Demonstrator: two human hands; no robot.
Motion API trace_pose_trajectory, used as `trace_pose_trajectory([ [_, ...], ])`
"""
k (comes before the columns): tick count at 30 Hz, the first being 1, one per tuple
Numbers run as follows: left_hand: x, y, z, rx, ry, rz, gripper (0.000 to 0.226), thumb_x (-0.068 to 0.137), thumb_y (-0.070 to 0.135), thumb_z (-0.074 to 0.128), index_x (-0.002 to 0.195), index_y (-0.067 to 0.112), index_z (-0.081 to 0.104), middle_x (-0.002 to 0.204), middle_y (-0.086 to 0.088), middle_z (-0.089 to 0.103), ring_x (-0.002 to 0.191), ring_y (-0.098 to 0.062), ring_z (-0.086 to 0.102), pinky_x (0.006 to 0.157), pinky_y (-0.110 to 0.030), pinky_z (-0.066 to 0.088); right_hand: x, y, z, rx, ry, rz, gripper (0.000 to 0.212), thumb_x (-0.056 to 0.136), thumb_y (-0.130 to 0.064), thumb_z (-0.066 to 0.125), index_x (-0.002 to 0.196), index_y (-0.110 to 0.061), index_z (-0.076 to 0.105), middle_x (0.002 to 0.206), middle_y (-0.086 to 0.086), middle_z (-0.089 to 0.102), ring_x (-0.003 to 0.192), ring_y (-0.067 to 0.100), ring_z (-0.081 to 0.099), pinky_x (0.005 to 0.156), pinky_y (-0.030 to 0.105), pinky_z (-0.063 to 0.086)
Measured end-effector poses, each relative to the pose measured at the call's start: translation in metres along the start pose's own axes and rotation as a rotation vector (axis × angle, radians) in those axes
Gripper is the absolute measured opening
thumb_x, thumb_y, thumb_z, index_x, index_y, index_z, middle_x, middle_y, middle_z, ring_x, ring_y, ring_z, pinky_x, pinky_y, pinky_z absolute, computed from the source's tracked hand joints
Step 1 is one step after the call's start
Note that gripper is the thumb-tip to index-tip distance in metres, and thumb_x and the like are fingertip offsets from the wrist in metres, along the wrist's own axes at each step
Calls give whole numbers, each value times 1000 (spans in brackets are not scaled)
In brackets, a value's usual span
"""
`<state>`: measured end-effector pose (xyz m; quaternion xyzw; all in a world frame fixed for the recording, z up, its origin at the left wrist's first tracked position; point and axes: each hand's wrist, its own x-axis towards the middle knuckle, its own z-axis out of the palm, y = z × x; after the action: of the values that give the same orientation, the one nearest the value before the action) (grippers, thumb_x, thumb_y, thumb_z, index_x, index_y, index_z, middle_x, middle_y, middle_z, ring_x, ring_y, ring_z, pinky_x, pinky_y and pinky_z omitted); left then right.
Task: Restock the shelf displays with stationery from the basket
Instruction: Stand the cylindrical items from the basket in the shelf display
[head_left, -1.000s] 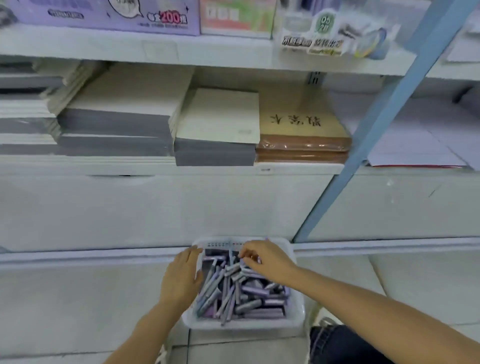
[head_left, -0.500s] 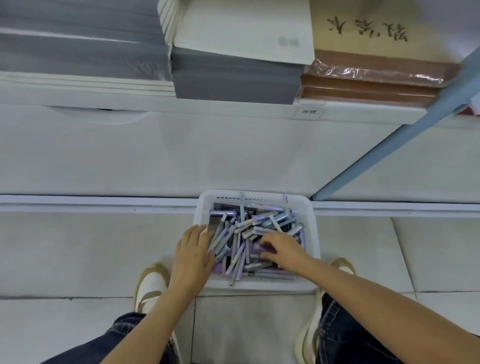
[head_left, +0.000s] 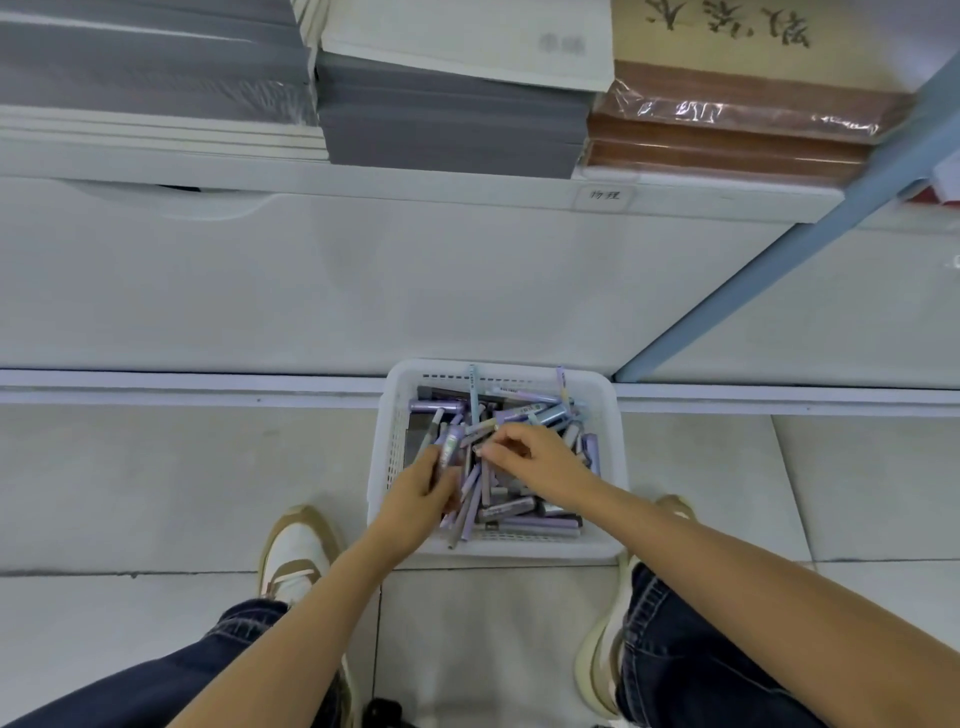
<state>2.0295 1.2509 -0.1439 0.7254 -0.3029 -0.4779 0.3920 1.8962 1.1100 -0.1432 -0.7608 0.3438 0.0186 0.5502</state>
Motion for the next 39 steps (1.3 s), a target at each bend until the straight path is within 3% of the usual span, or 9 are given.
trace_pose_trajectory([
  [4, -1, -15, -20, 101, 95, -35, 16, 100, 19, 50, 86, 10, 49, 79, -9, 60, 71, -22, 54, 66, -37, 47, -8, 28, 8, -533, -248, -12, 25, 85, -26, 70, 106, -14, 64, 102, 2, 64, 90, 16, 59, 77, 29, 48],
  [8, -8, -23, -32, 103, 171, -15, 24, 99, 31, 50, 86, 11, 50, 66, -2, 50, 59, -13, 43, 58, -28, 39, -8, 34, 15, -747, -326, -70, 20, 86, -22, 68, 103, -12, 63, 100, 4, 58, 82, 16, 49, 68, 30, 41],
  [11, -9, -25, -38, 93, 240, -6, 17, 100, 27, 49, 85, 18, 51, 64, -1, 50, 56, -10, 43, 55, -24, 40, -4, 26, 8, -629, -375, -75, 17, 91, -27, 62, 102, -14, 62, 95, -1, 57, 80, 13, 53, 69, 28, 44],
  [17, -7, -30, -44, 145, 276, -81, 17, 99, 23, 51, 93, 8, 55, 80, -16, 61, 67, -22, 50, 62, -38, 44, 15, -4, 14, -130, -246, 90, 8, 100, -27, 46, 105, -22, 48, 93, -5, 59, 82, 10, 58, 73, 23, 46],
  [20, -7, -33, -46, 104, 278, -111, 17, 98, 23, 52, 88, 9, 54, 79, -13, 60, 69, -23, 51, 63, -37, 43, 28, -10, 36, -193, -173, 139, 15, 100, -30, 42, 98, -16, 50, 80, 1, 53, 66, 13, 46, 61, 27, 38],
  [24, -9, -37, -47, 68, 265, -137, 19, 98, 24, 51, 87, 10, 54, 86, -19, 64, 73, -25, 54, 68, -43, 49, 38, -7, 64, -416, -112, 124, 20, 89, -33, 63, 88, -13, 57, 81, 3, 60, 71, 18, 55, 59, 31, 42],
  [28, -8, -39, -47, 76, 259, -127, 18, 98, 25, 51, 84, 15, 53, 85, -15, 64, 73, -24, 56, 70, -46, 51, 37, 1, 71, -373, -12, 107, 26, 82, -34, 72, 86, -9, 66, 84, 6, 65, 75, 20, 61, 64, 34, 48],
  [35, -6, -38, -47, 136, 242, -105, 22, 98, 26, 52, 82, 11, 55, 77, -16, 62, 62, -16, 47, 58, -30, 39, 33, -11, 63, -127, -87, 6, 13, 88, -34, 67, 77, -28, 61, 65, -11, 55, 53, -4, 47, 52, 15, 31],
  [39, -3, -18, -46, 146, 168, -10, 28, 98, 28, 53, 81, 6, 57, 66, -8, 56, 58, -11, 46, 55, -19, 37, 37, -27, 31, -58, -77, -10, 24, 88, -39, 66, 88, -15, 65, 73, 2, 61, 61, 4, 52, 59, 21, 39],
])
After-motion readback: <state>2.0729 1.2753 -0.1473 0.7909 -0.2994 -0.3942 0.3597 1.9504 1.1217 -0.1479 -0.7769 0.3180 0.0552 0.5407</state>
